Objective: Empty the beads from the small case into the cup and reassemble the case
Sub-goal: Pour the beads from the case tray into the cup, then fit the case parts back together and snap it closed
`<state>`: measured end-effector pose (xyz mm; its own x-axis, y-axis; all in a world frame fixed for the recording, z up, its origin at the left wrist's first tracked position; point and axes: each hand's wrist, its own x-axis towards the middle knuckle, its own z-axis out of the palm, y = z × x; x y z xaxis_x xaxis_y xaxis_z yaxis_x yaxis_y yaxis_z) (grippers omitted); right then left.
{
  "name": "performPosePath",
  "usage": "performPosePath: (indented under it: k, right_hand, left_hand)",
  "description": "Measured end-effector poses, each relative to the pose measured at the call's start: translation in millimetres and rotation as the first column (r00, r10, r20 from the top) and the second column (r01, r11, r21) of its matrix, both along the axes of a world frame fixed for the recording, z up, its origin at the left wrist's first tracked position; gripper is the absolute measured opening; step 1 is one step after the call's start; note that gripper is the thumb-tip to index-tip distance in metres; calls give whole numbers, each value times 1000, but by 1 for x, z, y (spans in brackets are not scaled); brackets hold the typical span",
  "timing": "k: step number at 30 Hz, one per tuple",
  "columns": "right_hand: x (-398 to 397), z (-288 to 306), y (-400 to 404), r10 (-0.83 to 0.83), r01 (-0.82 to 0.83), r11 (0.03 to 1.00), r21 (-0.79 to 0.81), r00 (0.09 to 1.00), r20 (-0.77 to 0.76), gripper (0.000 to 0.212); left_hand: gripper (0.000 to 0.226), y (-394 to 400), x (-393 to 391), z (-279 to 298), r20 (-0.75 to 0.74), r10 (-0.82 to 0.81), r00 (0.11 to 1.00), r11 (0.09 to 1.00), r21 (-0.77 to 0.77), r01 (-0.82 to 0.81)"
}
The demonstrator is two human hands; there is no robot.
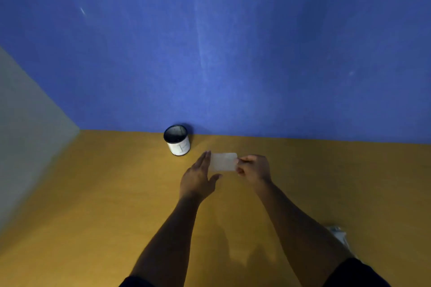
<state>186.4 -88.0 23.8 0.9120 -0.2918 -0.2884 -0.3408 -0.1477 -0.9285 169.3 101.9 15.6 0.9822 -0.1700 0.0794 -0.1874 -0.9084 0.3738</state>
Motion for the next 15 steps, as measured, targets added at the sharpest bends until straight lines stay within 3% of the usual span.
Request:
performPosePath:
  k: [8,15]
  right_hand:
    - [-93,-22,-73,-21,10,996,-86,991,-130,24]
    - [-158,-35,-108,104,-196,919,-343,958,-269,18]
  left_hand:
    - [69,-64,-76,-22,-183,-100,978,995,10,103]
    - [65,-103,-126,-46,-323,-180,929,981,10,194]
